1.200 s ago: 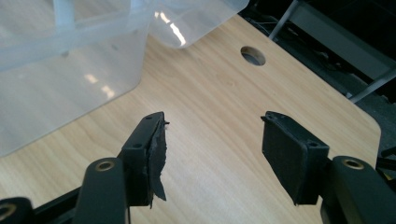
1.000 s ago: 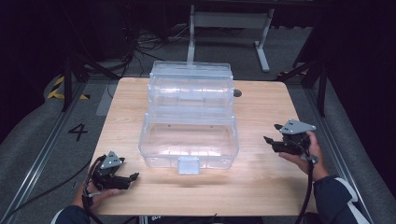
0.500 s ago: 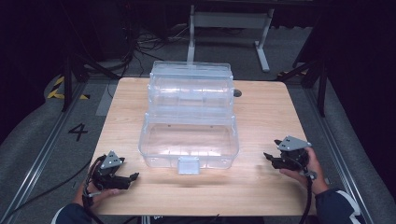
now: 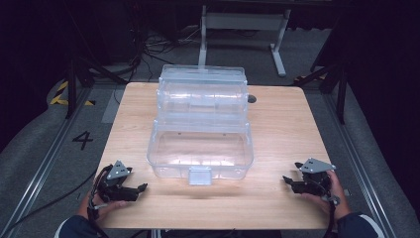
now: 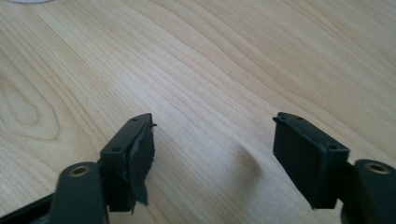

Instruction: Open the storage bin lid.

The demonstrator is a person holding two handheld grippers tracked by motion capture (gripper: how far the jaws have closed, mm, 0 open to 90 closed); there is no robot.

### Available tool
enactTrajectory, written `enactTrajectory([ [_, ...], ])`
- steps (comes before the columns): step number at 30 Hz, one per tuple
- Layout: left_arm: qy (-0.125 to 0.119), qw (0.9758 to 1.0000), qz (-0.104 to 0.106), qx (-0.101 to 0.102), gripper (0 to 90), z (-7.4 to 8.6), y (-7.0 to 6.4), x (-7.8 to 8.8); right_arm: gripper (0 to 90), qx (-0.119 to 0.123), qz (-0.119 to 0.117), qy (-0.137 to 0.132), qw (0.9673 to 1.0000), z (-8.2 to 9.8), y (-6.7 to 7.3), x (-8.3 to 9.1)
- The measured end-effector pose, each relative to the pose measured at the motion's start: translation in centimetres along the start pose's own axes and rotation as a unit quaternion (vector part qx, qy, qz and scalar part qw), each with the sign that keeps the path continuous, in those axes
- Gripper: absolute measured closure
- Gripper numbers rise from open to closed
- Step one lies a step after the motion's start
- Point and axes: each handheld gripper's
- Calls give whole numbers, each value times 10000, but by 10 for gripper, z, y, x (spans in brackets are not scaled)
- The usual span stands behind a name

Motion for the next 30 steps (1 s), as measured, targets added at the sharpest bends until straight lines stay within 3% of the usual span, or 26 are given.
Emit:
enactTrajectory([
  [7,0,10000,4,3,156,0,0,0,259,-483,-232,-239,9983,15,-6,3],
  [14,1,10000,-27,-37,156,0,0,0,234,-801,-399,-139,9959,19,-10,5],
  [30,14,10000,11,-22,152,-1,1,0,227,-833,-425,-115,9955,18,-10,5],
])
Point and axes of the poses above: each handheld gripper's, and its own axes: x roughly backward along the jaws, z roughly out of its underside, y roughly to its left, and after that the axes turned 6 degrees about -x, right-handed
